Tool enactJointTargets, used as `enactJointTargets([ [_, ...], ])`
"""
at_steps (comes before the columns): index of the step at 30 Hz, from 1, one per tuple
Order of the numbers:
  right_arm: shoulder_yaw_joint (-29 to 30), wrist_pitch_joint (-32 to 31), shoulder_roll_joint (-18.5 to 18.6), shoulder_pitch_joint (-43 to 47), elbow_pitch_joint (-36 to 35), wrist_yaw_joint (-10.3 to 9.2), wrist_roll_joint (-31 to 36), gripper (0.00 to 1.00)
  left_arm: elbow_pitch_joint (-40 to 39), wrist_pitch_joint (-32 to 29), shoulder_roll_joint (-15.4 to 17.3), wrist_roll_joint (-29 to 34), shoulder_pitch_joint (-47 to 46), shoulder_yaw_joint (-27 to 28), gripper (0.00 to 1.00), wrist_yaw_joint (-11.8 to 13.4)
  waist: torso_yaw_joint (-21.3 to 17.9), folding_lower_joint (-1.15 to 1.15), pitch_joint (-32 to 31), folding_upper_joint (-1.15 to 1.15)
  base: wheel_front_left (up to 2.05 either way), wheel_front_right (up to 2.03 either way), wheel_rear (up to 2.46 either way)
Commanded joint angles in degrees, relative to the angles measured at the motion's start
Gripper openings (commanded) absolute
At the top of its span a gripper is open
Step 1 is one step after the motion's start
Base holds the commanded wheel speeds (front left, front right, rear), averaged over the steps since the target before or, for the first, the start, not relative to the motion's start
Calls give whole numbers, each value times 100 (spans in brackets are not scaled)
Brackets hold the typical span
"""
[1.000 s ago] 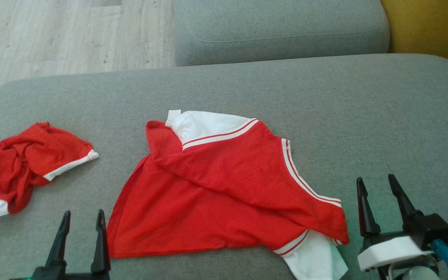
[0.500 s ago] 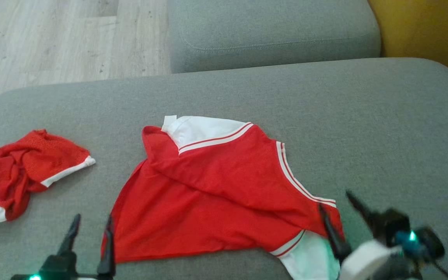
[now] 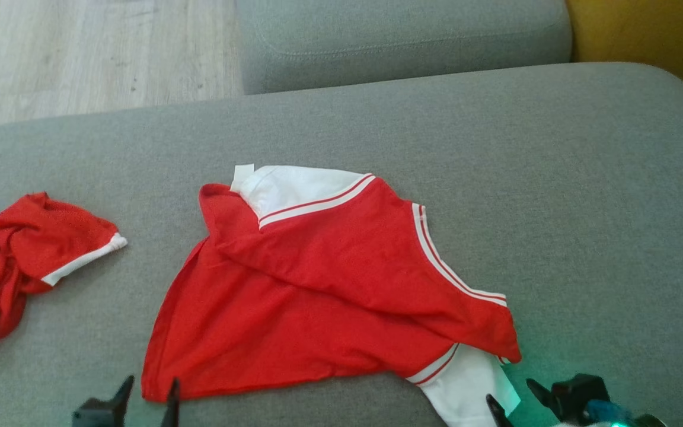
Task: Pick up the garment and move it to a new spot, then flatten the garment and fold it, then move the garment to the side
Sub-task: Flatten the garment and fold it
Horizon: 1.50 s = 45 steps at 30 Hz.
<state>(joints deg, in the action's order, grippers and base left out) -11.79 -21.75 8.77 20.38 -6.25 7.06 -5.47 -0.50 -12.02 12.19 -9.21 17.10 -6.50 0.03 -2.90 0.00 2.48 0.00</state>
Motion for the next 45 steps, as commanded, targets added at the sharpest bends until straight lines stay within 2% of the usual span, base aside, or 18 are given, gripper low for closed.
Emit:
enactJointTargets([
  [1, -86, 19, 34, -319, -78, 43, 57, 100, -204, -24, 121, -52, -306, 268, 100, 38, 1, 0, 36, 0, 0, 0, 0],
  [12, 22, 46, -294, -766, 895, 43, 160, 100, 316, -311, 174, -247, -787, 289, 100, -9, 118, 0, 399, 0, 0, 0, 0],
  [21, -67, 8, -333, -936, 1377, 43, 99, 100, 689, -503, 174, -403, -903, 167, 100, -146, 133, 0, 519, 0, 0, 0, 0],
  [29, -544, -214, -284, -1202, 1731, 43, -21, 100, 1010, -768, 220, -469, -1120, 68, 100, -201, 103, 0, 630, 0, 0, 0, 0],
  [32, -783, -379, -203, -1270, 1843, 43, -182, 100, 1074, -994, 246, -519, -1098, -16, 0, -272, 70, 0, 641, 0, 0, 0, 0],
  [33, -864, -393, -176, -1302, 1854, 43, -259, 39, 1067, -1045, 258, -539, -1085, -41, 0, -300, 60, 0, 639, 0, 0, 0, 0],
  [34, -937, -369, -154, -1341, 1843, 43, -357, 0, 1052, -1090, 262, -575, -1071, -58, 0, -329, 50, 0, 633, 0, 0, 0, 0],
  [36, -981, -263, -150, -1405, 1764, 43, -617, 0, 990, -1195, 259, -698, -1023, -81, 0, -398, 22, 0, 602, 0, 0, 0, 0],
  [39, -742, 8, -269, -1446, 1385, 43, -1156, 0, 668, -1225, 240, -916, -955, -39, 0, -460, -19, 0, 537, 0, 0, 0, 0],
  [42, -438, 61, -399, -1397, 562, 43, -1998, 0, 40, -1214, 197, -1294, -884, 109, 0, -522, -67, 0, 446, 0, 0, 0, 0],
  [43, -438, 61, -399, -1397, 562, 43, -1998, 0, 40, -1214, 197, -1294, -884, 109, 0, -522, -67, 0, 446, 0, 0, 0, 0],
  [45, -223, -62, -438, -1350, -190, 43, -2589, 0, -570, -1244, 161, -1632, -856, 209, 0, -569, -99, 0, 387, 0, 0, 0, 0],
])
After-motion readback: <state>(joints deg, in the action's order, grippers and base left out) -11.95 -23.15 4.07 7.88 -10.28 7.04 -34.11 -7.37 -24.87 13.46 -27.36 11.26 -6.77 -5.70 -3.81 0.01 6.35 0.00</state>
